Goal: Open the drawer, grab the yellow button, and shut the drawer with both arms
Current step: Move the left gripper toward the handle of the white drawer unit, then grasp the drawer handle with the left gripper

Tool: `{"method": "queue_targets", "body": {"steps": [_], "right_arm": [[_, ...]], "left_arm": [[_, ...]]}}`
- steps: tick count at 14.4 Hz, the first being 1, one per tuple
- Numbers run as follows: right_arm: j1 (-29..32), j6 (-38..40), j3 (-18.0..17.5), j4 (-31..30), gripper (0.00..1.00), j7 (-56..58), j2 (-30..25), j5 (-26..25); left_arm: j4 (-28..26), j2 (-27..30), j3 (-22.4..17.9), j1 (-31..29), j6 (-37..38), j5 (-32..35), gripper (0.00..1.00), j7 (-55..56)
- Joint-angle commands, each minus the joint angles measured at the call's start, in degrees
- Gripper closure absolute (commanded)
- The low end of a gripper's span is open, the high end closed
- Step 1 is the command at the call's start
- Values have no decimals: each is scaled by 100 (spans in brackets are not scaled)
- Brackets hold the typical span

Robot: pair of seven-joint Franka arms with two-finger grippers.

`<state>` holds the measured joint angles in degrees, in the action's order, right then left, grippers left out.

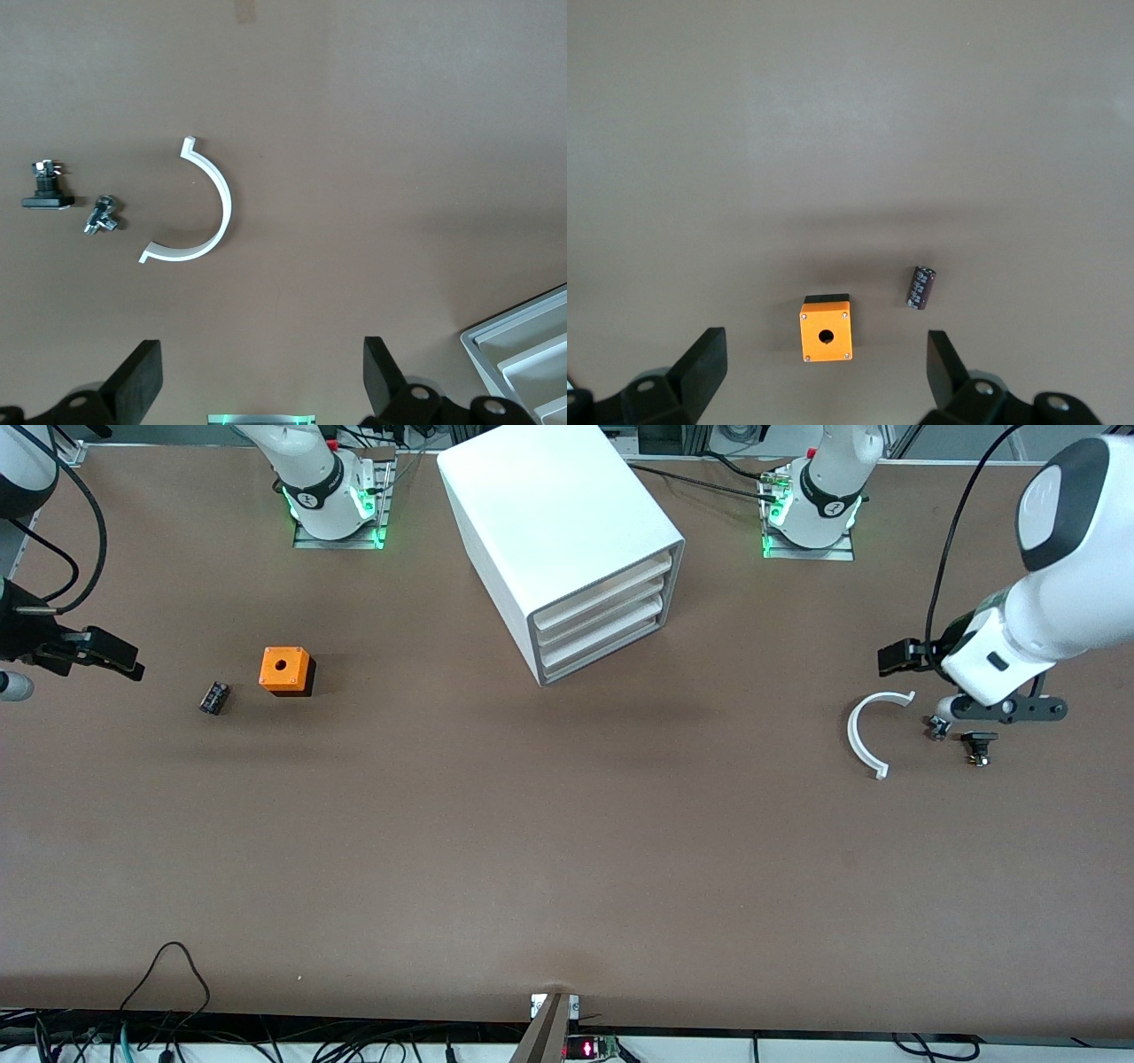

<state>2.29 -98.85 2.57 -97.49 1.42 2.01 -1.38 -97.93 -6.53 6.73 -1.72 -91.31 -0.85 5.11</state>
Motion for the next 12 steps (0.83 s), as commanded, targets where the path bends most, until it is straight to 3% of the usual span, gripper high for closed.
{"method": "queue_targets", "body": {"steps": [1, 4, 8, 12], "right_arm": [[9, 24, -19, 99, 0, 51, 46, 32], [9, 24, -20, 99, 0, 86, 46, 32], [26, 33, -11, 99, 0, 95, 46, 23], [26, 24, -11, 99, 0, 95, 63, 23]], "left_arm": [[301, -59, 74, 5, 316, -265, 0, -142], [-40, -199, 381, 5, 395, -1230, 0, -98], [-647, -874, 619, 171, 255, -3145, 0, -133], [-1183, -1368, 881, 515, -351, -4246, 0, -168]]}}
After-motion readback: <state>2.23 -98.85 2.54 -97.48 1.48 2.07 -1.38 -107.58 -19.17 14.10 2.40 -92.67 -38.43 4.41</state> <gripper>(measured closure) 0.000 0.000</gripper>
